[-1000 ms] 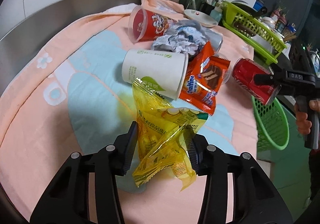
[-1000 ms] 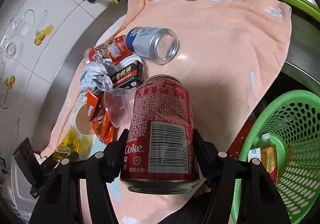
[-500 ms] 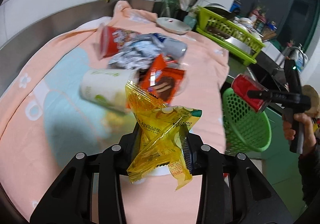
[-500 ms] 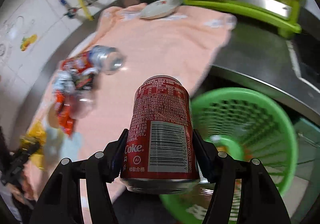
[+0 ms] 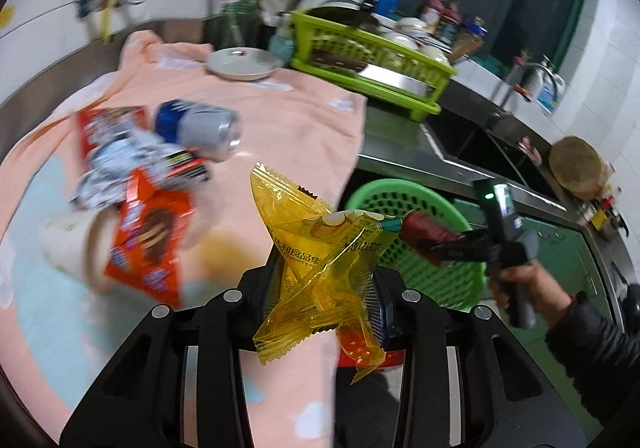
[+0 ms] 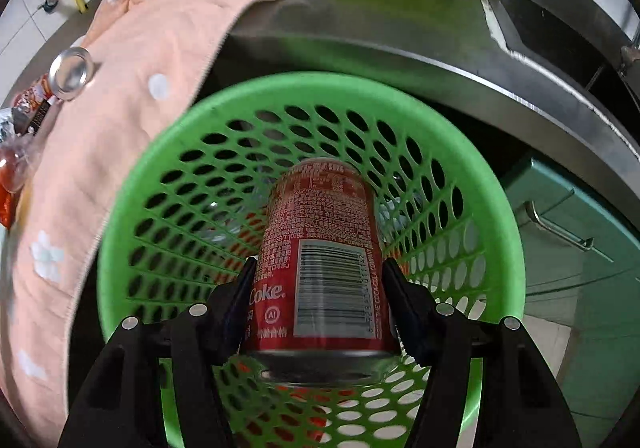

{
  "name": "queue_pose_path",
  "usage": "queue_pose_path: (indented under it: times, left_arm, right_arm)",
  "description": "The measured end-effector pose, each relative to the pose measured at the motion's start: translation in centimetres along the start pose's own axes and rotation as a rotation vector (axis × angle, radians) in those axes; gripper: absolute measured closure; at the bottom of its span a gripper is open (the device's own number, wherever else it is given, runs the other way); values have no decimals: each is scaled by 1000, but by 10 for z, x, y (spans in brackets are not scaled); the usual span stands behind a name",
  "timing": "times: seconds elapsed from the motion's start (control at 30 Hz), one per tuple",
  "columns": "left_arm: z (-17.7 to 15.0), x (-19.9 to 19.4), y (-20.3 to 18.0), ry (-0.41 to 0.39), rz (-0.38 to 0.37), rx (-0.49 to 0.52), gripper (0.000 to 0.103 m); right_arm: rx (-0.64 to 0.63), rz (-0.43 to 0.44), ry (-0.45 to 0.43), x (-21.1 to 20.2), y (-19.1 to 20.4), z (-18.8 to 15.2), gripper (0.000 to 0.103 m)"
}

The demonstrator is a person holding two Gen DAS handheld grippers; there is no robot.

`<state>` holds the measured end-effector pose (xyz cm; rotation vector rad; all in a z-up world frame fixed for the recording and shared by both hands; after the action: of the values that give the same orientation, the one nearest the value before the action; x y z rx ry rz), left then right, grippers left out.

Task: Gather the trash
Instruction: 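Drop the Coke can into the basket with the right tool while the left tool carries the wrapper over, then release the yellow wrapper into the green basket with the left tool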

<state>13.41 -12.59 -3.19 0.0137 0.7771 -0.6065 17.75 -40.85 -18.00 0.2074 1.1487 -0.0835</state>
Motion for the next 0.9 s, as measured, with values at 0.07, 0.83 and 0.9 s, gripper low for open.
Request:
queue_pose_path:
  times: [0.07, 0.83, 0.9]
  left_arm:
    - [5, 12, -14, 13, -17, 15, 66]
    - [5, 145, -129, 215, -147, 130, 63]
    - [3, 153, -134, 224, -148, 131, 62]
  right_arm:
    - [0, -7, 6, 8, -8, -1, 43]
    - [26, 49, -139, -67, -69, -15, 34]
    - [35, 55, -152, -75, -72, -17, 33]
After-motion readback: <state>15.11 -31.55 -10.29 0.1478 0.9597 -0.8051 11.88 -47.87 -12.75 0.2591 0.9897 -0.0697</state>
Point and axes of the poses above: each gripper's, at about its wrist camera, not at the fingertips, and x roughly the way its jaws point, y to its left, z to its top, the point moved 5 cm from there along x, roughly the way its jaws point, and after that the axes turned 5 degrees about x, right-handed, at the moved point
